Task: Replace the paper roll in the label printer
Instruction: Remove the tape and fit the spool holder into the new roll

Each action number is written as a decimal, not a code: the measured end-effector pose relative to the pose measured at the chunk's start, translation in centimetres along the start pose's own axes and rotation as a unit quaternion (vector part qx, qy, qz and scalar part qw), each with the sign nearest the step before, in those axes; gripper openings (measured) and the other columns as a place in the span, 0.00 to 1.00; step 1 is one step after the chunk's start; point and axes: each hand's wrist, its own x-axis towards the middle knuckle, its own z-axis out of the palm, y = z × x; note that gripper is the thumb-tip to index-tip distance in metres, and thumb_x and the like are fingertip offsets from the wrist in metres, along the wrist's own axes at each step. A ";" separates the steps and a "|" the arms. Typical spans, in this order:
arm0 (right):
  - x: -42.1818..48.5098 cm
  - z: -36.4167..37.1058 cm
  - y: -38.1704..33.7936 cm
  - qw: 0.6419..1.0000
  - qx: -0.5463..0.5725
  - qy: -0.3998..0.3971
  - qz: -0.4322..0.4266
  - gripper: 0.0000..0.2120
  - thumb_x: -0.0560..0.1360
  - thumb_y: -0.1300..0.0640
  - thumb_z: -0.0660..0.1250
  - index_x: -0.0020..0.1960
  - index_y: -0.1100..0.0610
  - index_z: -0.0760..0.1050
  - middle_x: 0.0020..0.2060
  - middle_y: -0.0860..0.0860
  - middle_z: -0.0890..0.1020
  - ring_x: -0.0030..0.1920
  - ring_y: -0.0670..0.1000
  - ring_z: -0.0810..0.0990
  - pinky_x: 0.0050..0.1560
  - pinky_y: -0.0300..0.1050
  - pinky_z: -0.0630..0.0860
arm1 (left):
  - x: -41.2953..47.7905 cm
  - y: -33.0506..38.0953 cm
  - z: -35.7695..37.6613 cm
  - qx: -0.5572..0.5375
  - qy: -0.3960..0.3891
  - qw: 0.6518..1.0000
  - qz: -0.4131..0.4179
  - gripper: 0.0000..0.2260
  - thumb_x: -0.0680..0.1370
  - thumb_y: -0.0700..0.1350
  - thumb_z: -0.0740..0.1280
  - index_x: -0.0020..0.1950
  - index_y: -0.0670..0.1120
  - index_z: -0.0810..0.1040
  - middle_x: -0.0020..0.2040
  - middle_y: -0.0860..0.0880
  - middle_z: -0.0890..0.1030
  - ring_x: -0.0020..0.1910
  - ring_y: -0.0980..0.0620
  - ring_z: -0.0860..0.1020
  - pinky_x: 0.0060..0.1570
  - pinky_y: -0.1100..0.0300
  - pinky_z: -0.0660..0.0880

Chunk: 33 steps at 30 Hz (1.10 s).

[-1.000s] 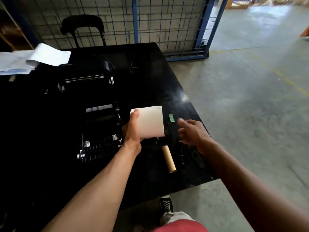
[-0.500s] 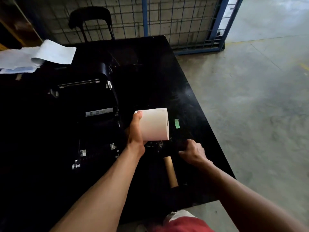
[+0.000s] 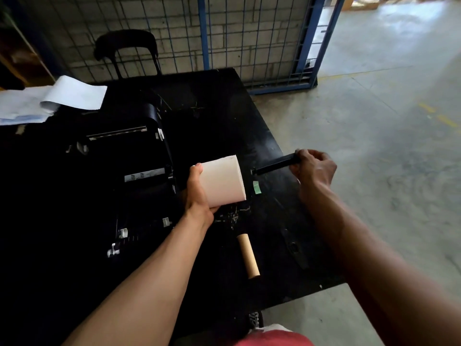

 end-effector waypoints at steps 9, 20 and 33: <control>-5.7 0.5 1.9 0.999 0.033 0.022 -0.003 0.12 0.74 0.57 0.75 0.55 0.58 0.78 0.50 0.60 0.85 0.44 0.57 0.86 0.50 0.54 0.86 | -2.6 1.1 -0.3 -0.007 0.032 0.999 0.029 0.17 0.63 0.60 0.72 0.40 0.48 0.80 0.36 0.48 0.84 0.37 0.46 0.84 0.34 0.49 0.82; -11.0 1.2 4.0 0.992 -0.014 -0.125 -0.017 0.06 0.75 0.59 0.75 0.43 0.59 0.80 0.42 0.59 0.87 0.39 0.56 0.87 0.46 0.53 0.85 | -3.9 0.9 -0.2 -0.006 0.036 0.999 0.022 0.19 0.61 0.61 0.72 0.39 0.46 0.80 0.38 0.45 0.84 0.36 0.45 0.84 0.32 0.49 0.82; -8.2 -0.6 5.6 0.960 -0.239 -0.136 -0.047 0.13 0.79 0.48 0.66 0.46 0.56 0.82 0.40 0.54 0.85 0.42 0.56 0.83 0.42 0.51 0.78 | -2.8 -0.7 0.4 0.022 0.056 0.998 0.007 0.25 0.57 0.64 0.71 0.41 0.44 0.81 0.42 0.42 0.85 0.39 0.43 0.85 0.42 0.40 0.82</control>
